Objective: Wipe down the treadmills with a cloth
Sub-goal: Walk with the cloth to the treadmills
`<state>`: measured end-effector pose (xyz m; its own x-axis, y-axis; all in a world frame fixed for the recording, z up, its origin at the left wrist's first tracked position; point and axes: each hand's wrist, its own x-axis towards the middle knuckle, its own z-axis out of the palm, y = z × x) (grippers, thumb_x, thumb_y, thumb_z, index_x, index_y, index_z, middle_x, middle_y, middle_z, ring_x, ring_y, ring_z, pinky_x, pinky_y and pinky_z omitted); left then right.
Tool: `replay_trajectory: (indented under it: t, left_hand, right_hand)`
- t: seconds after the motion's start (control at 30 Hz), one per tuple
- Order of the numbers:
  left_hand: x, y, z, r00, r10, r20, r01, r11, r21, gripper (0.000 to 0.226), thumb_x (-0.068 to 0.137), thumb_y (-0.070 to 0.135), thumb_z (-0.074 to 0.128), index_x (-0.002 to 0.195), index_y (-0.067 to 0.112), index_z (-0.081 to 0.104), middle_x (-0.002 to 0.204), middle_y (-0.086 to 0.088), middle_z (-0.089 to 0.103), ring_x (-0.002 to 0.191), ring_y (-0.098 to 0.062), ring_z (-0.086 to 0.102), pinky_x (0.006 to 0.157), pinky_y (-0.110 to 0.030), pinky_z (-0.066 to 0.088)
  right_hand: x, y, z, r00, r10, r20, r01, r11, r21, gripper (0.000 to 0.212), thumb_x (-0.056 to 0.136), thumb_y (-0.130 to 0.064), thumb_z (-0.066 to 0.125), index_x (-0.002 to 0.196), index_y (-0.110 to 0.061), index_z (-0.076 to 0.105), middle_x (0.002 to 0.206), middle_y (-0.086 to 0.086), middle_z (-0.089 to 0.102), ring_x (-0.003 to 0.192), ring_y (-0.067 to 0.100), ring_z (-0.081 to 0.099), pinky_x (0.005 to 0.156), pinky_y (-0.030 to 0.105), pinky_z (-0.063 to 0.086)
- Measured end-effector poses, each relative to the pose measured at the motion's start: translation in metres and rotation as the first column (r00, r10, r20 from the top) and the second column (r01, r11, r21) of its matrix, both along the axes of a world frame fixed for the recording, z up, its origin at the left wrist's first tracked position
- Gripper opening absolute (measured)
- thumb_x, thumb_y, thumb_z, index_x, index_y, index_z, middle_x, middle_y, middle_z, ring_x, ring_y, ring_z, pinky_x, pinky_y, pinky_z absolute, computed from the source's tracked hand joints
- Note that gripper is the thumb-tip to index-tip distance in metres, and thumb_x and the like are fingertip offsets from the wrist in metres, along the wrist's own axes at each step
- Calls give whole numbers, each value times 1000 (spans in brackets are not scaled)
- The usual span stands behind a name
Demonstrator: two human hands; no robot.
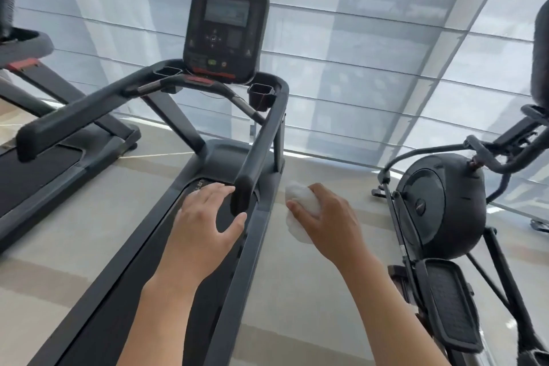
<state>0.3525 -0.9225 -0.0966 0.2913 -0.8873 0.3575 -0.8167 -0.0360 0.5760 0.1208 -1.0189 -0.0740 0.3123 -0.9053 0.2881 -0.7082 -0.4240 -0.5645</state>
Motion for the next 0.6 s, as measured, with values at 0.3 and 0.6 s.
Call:
replay_trajectory:
  t: [0.3,0.6]
  left_hand:
    - [17,-60,-22,999,33,-24,-31,999,43,60,93,63,50,144,32,56,147,15,53,141,-9,41,116,-42,43]
    - [23,-128,-46,980,197,-3,-195,973,120,55,97,54,58,146,32,54,149,16,51,142,-7,40,119,-41,40]
  right_hand:
    - [38,-69,-18,995,92,-46,-90,995,46,35,94,-63,59,98,-30,53,83,-12,61,78,16,59,66,34,44]
    - [78,-181,-45,946,310,-93,-307,951,38,35,94,-65,58,97,-31,53,85,-12,61,75,10,58,62,25,39]
